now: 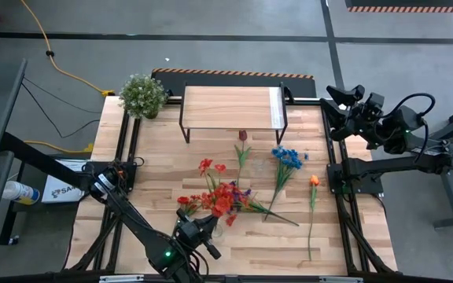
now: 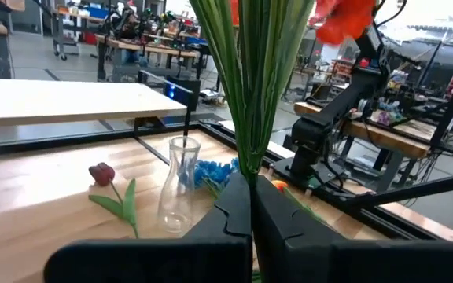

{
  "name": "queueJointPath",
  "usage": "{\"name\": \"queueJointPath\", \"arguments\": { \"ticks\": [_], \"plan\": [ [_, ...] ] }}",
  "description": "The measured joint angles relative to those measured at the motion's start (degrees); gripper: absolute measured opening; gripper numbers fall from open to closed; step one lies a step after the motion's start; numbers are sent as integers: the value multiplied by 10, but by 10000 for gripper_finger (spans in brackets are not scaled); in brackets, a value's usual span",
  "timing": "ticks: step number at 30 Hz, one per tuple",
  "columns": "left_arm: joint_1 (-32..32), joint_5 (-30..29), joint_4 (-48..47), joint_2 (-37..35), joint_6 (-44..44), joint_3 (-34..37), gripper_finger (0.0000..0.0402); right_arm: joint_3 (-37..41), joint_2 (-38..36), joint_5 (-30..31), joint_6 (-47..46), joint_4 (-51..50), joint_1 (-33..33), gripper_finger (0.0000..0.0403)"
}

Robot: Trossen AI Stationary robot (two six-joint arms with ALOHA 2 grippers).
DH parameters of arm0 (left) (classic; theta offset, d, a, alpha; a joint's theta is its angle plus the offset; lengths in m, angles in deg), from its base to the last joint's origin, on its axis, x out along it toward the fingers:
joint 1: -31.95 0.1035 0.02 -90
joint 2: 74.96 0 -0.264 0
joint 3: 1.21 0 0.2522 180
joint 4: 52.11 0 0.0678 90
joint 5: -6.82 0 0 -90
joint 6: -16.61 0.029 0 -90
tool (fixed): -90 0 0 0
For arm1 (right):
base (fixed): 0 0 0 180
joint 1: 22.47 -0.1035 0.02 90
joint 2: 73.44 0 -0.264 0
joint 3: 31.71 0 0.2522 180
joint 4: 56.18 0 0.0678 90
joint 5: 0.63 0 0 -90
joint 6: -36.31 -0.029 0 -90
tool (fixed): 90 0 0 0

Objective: Pick and place flowers into a vace then onto a shelf
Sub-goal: Put the top orange flowers into the bottom transparent vase

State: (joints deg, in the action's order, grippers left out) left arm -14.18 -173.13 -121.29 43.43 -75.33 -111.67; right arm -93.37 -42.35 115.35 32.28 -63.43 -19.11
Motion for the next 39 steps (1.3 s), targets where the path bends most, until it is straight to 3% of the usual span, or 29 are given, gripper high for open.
{"name": "queueJointPath", "arguments": {
  "ticks": [16,39],
  "plan": [
    [0,9,36,0,1,1,50,0,0,0,0,4,0,271],
    [0,112,60,0,1,1,69,0,0,0,0,0,0,271]
  ]
}}
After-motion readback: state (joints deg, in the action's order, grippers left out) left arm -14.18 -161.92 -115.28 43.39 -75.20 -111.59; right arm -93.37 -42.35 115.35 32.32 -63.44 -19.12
